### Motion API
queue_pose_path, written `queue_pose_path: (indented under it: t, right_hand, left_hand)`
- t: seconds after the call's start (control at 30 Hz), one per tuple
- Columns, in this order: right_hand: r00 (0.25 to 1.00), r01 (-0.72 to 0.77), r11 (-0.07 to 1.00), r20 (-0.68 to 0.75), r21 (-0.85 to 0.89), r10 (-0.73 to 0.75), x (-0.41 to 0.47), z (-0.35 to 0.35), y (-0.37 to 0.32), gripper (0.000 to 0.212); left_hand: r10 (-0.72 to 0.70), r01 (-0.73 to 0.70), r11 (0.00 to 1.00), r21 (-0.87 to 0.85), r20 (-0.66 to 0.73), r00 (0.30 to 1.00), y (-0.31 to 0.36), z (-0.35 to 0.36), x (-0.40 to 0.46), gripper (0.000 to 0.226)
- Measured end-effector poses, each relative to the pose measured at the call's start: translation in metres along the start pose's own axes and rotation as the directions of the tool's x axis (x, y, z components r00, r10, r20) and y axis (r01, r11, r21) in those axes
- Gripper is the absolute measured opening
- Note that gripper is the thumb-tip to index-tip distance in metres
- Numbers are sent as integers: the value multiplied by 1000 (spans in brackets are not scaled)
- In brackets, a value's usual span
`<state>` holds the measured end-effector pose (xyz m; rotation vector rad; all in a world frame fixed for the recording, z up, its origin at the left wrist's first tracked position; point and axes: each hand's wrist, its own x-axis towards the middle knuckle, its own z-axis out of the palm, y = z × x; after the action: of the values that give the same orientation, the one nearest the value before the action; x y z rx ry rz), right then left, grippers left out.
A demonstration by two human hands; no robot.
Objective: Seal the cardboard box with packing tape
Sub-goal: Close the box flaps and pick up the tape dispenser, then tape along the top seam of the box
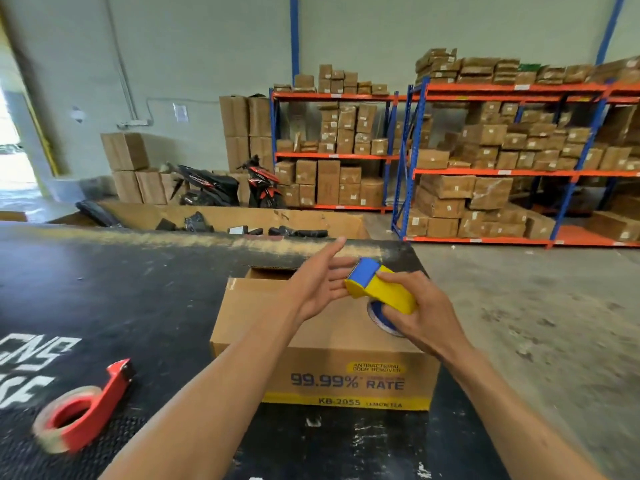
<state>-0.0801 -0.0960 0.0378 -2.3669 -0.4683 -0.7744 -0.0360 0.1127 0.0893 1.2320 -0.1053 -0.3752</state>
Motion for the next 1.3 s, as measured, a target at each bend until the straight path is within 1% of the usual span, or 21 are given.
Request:
queue_pose_path:
  t: [0.03,0.13,0.2,0.27,0.33,0.43,0.53,0.6,0.67,0.73,0.83,0.93,1.0,1.07,1.13,1.23,1.3]
  right_hand:
    - [1000,-1,1000,7,25,1,1,4,-2,55]
    - [999,35,993,18,113,-37,8,13,-12,57]
    - [999,22,986,34,167,-28,14,20,-20,57]
    - [999,-7,977,45,215,-3,21,29,-26,57]
    - [998,-42,964,51,261,30,30,36,-32,58]
    - [996,-76,942,68,328,57,47,46,-42,58]
    - [990,-126,906,111,405,88,64,55,-48,53]
    - [983,-150,885,159,441,87,76,59,-46,51]
    - [980,-152,877,185,456,74,93,63,-46,50]
    - [978,-139,865,203,482,45,116,64,-47,48]
    - [976,-132,846,219,516,19,147,60,-36,46]
    - [974,-121,838,225,531,-2,169,66,-17,45]
    - [962,-129,833,270,538,-25,174,84,-10,45]
    - [947,-174,817,321,550,-14,175,104,-4,45]
    - [933,-210,809,361,548,-3,173,122,8,44]
    - [891,-283,803,454,524,17,160,145,26,44]
    - [881,-288,812,473,507,16,149,157,33,42]
  left_hand:
    - [-4,5,1000,21,-26,1000,-1,-5,-1,57]
    - [-23,16,998,-60,-120,992,0,-22,-2,45]
    - [-45,28,995,-98,-179,983,3,-31,-2,35]
    - [-51,25,993,-116,-228,972,8,-39,0,31]
    - [-41,14,995,-98,-277,960,16,-48,3,28]
    - [7,-13,1000,-15,-350,937,31,-59,11,25]
    - [78,-63,997,48,-423,903,46,-67,23,23]
    - [96,-71,995,72,-463,881,58,-74,28,26]
    - [87,-66,996,62,-468,879,68,-82,36,33]
    - [103,-88,995,54,-468,878,82,-89,41,33]
    - [140,-141,989,39,-537,832,111,-113,44,35]
    - [132,-158,987,5,-579,804,138,-152,44,36]
    - [131,-150,988,23,-634,762,136,-167,48,29]
    - [127,-146,989,30,-676,726,123,-177,56,22]
    - [114,-138,990,22,-699,706,110,-186,64,20]
    - [113,-112,992,50,-732,672,90,-191,68,21]
    - [99,-72,995,69,-742,663,74,-195,70,17]
